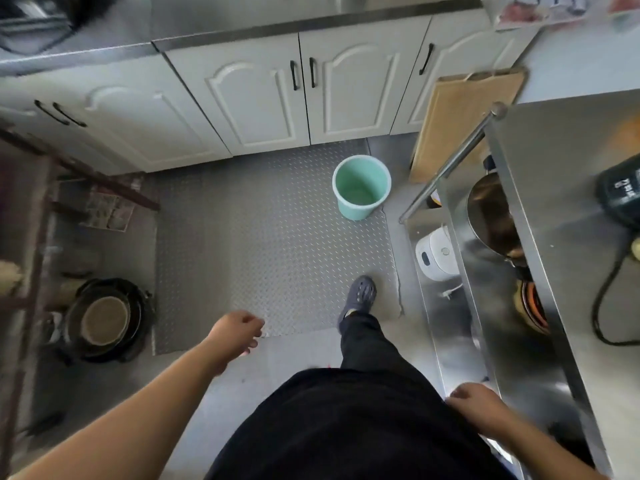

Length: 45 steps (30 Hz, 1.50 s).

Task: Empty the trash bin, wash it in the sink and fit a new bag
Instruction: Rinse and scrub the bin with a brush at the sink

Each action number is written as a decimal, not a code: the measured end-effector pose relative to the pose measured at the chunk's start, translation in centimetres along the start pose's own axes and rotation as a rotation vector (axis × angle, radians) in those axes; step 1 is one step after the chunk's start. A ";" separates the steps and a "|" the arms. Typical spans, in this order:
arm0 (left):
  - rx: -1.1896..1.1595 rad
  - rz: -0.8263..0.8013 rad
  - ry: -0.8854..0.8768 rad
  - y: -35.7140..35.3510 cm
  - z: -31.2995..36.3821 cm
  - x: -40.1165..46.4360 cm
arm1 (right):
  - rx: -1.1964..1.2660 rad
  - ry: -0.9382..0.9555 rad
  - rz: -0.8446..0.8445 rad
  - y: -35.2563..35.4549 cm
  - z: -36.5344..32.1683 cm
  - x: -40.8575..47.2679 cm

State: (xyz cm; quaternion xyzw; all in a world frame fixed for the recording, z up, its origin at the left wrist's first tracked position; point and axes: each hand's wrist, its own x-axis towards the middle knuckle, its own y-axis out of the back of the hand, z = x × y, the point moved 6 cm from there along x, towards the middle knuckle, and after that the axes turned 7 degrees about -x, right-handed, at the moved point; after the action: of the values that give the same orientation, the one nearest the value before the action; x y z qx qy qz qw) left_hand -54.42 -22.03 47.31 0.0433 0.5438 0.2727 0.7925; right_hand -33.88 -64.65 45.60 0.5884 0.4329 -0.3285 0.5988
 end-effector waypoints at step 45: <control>-0.244 -0.317 0.377 -23.2 26.2 62.5 | 0.108 -0.038 -0.178 17.4 -25.9 60.3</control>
State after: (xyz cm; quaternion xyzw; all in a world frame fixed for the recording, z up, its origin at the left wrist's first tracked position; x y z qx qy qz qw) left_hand -6.02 -5.80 -2.94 -0.1898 0.6449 0.2119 0.7094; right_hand 3.12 -30.41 0.08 0.5725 0.4536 -0.4146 0.5427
